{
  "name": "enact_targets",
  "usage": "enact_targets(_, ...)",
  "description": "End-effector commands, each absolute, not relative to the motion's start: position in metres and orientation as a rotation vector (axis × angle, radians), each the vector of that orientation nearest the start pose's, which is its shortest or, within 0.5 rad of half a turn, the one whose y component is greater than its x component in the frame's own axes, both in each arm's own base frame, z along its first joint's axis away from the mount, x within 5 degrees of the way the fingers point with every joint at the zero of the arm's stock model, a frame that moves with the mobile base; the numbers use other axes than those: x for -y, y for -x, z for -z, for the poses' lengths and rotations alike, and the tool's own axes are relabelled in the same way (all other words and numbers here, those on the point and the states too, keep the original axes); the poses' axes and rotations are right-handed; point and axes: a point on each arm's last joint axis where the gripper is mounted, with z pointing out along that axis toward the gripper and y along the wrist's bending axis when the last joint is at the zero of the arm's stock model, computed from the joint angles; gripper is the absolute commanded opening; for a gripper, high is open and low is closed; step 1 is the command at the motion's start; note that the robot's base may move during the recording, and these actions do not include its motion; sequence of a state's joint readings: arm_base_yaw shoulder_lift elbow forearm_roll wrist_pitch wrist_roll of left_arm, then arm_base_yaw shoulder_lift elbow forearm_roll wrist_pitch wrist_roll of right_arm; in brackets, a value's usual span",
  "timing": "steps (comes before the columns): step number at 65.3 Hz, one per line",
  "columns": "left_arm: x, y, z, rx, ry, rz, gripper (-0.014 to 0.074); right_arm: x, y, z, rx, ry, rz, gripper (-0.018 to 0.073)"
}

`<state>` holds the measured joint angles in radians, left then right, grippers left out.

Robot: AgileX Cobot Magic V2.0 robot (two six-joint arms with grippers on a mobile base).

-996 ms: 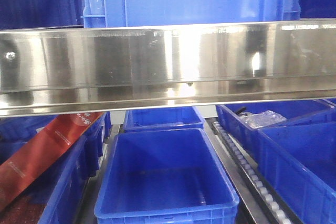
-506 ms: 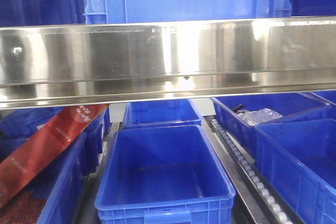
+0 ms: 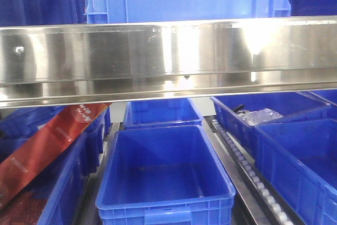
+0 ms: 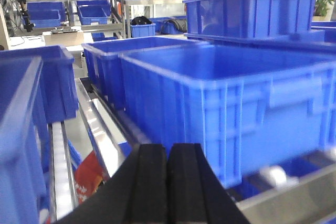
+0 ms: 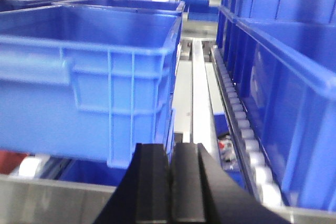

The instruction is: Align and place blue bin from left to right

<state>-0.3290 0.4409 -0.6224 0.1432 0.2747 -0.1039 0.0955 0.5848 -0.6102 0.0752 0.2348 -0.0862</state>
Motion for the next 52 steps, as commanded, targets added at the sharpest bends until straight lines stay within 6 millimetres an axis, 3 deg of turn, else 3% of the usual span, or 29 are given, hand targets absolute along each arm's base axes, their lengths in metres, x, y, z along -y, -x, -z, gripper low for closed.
enact_targets(1, 0.024, -0.078, -0.344, -1.523, -0.254, 0.223, -0.0111, -0.011, -0.110, -0.333, -1.608, 0.101, -0.058, -0.0070)
enact_targets(6, 0.024, -0.075, -0.319, -1.532, -0.250, 0.241, -0.0111, -0.010, -0.101, -0.309, -1.572, 0.094, -0.054, -0.0070)
enact_targets(15, 0.024, -0.073, -0.301, -1.535, -0.245, 0.256, -0.0111, -0.008, -0.094, -0.290, -1.524, 0.086, -0.050, -0.0070)
enact_targets(52, 0.024, -0.073, -0.301, -1.529, -0.244, 0.257, -0.0111, -0.008, -0.093, -0.291, -1.492, 0.082, -0.049, -0.0070)
